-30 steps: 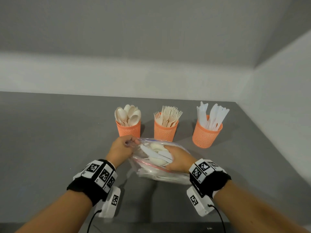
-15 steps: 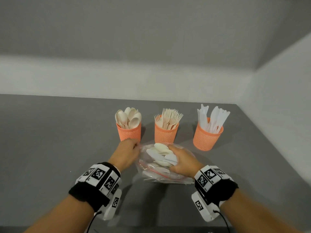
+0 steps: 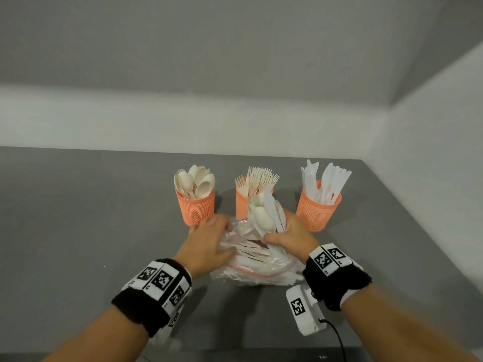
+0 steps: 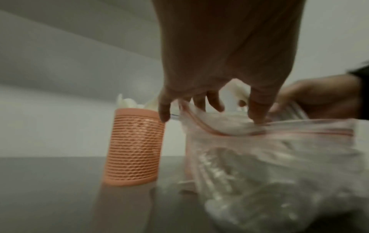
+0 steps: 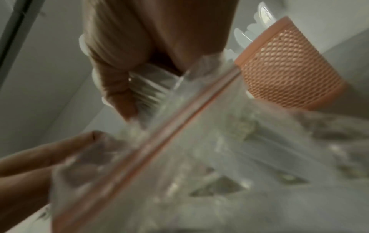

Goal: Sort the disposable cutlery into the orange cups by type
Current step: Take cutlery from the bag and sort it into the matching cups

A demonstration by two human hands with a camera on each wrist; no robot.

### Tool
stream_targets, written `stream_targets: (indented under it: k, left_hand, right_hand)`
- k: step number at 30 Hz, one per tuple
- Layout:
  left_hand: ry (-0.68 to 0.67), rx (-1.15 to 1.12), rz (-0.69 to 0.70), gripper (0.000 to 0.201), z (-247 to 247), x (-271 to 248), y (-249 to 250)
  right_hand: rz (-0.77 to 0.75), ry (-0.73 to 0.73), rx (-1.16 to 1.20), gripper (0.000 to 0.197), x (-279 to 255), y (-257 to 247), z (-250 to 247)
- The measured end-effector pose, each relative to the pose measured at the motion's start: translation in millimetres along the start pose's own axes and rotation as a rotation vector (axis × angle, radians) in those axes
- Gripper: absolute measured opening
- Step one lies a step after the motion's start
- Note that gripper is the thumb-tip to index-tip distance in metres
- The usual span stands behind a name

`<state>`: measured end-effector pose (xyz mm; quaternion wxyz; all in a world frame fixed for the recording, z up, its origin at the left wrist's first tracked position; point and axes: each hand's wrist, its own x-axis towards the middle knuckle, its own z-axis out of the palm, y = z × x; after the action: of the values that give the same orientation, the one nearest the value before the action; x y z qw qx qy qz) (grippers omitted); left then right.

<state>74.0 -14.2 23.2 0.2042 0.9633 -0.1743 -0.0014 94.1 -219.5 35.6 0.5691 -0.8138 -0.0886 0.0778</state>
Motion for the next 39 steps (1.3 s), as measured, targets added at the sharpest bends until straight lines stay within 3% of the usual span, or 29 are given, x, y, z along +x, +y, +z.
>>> stream_targets:
  k: [2,4,7,9,11,15,17,19,22,27,29,33,36,39]
  left_hand:
    - [-0.082,0.021,0.066,0.087,8.1,1.2,16.4]
    - [-0.231,0.194,0.069,0.104,24.5,1.9,28.9]
    - [-0.347,0.467,0.045,0.074,49.6,-0.7,31.7]
    - [-0.396,0.481,0.019,0.062,50.0,-1.3,29.8]
    - [-0.384,0.273,-0.001,0.06,35.0,2.1,34.0]
    - [-0.26,-0.738,-0.078,0.082,-11.4,18.4,56.9]
    - [-0.246,-1.077,-0.073,0.09,-15.8,29.5,61.1]
    - [-0.252,-1.275,-0.089,0.075,-14.5,36.0,62.8]
    - [-0.287,-1.346,-0.121,0.042,-15.7,35.4,66.9]
    - [-0.27,-1.419,-0.174,0.014,-14.9,31.5,61.5]
    - [-0.191,-1.456,-0.209,0.016,-15.9,33.1,58.9]
    - [-0.093,-1.551,-0.235,0.037,-16.2,36.0,55.1]
    - [-0.086,-1.58,-0.254,0.046,-18.1,36.5,54.3]
    - [-0.077,-1.583,-0.27,0.04,-17.1,39.1,53.7]
  right_hand:
    - [-0.009,0.028,0.087,0.05,1.1,-7.4,1.1]
    - [-0.008,0.071,0.18,0.043,4.0,-13.7,1.9]
    - [0.007,0.093,0.323,0.037,7.6,-22.4,-1.9]
    - [0.02,0.092,0.413,0.034,6.9,-25.4,-7.7]
    - [0.02,0.089,0.468,0.031,5.0,-26.6,-14.3]
    - [0.03,0.037,0.582,0.027,0.3,-31.2,-16.5]
    - [0.046,0.007,0.625,0.029,-1.4,-37.4,-7.6]
    - [0.065,0.012,0.62,0.029,-1.1,-44.1,2.2]
    - [0.108,-0.02,0.488,0.028,1.7,-49.9,4.8]
    - [0.121,-0.113,0.224,0.044,3.7,-48.3,0.8]
    - [0.091,-0.047,0.189,0.041,2.2,-44.9,6.5]
    - [-0.041,0.217,0.157,0.022,4.0,-37.3,12.4]
    - [-0.048,0.239,0.142,0.016,6.3,-41.0,11.7]
    - [-0.014,0.229,0.133,0.021,8.6,-42.9,10.7]
